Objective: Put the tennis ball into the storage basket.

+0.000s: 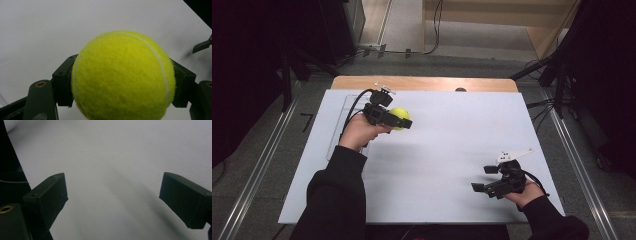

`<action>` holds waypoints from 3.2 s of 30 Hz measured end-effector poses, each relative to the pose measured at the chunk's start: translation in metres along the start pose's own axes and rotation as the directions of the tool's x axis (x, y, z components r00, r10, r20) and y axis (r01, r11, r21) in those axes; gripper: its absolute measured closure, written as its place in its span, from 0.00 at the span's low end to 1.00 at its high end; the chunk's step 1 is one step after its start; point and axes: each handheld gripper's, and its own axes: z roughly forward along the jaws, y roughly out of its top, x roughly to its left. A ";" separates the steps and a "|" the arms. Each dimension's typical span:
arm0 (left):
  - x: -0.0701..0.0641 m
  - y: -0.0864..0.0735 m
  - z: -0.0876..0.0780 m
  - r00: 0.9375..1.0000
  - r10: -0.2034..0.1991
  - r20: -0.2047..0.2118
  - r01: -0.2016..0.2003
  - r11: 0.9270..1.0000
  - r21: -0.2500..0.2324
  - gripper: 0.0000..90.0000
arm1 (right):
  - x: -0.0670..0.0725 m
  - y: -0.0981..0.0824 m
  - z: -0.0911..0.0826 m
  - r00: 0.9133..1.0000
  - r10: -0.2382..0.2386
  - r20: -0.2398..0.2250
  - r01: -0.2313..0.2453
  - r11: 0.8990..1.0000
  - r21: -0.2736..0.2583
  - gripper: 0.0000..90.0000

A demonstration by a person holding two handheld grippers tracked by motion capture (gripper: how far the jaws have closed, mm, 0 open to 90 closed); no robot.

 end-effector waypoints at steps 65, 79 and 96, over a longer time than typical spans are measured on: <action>0.045 -0.016 -0.035 0.972 -0.131 -0.195 0.116 0.989 -0.089 0.29 | 0.000 0.000 0.001 1.000 -0.001 0.002 0.001 1.000 0.006 0.07; 0.059 -0.024 -0.039 0.958 -0.161 -0.236 0.137 0.984 -0.114 0.29 | 0.000 0.000 0.001 1.000 -0.003 0.002 0.003 1.000 0.007 0.07; 0.071 -0.033 -0.047 0.938 -0.211 -0.275 0.179 0.974 -0.135 0.29 | 0.000 0.001 0.003 1.000 -0.006 0.000 0.006 1.000 0.014 0.07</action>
